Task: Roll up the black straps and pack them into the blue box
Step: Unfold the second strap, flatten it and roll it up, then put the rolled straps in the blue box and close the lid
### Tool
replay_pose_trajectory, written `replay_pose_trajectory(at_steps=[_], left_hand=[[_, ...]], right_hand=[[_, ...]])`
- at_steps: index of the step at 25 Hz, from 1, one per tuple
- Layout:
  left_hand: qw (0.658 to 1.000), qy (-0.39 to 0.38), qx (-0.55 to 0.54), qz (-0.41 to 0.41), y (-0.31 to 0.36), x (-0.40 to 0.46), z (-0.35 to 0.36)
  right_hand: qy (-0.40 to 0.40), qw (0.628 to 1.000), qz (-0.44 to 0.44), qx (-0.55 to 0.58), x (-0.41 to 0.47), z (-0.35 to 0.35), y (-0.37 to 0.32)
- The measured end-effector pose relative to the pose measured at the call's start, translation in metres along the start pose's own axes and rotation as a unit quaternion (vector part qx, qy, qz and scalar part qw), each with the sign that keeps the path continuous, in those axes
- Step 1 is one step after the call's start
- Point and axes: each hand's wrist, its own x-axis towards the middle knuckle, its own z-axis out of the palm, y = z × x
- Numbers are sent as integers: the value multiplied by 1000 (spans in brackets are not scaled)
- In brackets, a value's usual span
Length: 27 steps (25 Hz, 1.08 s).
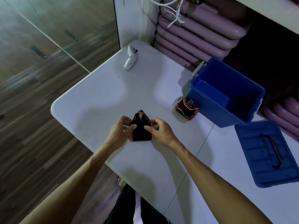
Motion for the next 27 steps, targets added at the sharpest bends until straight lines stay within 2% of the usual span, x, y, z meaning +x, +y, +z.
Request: replay_pose_trajectory(at_steps=[2,6,10,13,15,18,22,25,27], left_hand=[[998,-53,-17,12,13,1,6],[981,-174,30,85,55,6,51],[954,-241,57,172,93,6,108],[932,-273,70,226,119,-1,139],[923,-270,64,268,142,-3,147],[909,-235,58,339,184,10,146],[914,-176,42,363,242,53,149],[910,-72,84,399,259,98,149],[899,0,149,412,257,130,149]], right_hand=[[49,998,13,37,-22,-7,10],[172,974,79,121,-76,-35,43],[279,936,125,175,-118,-61,69],[367,901,127,192,-138,-79,73],[402,891,103,183,-147,-98,66],[413,893,58,171,-142,-137,47],[432,891,5,137,-90,-202,30],[406,907,-8,111,-37,-239,28],[393,913,3,107,-4,-254,32]])
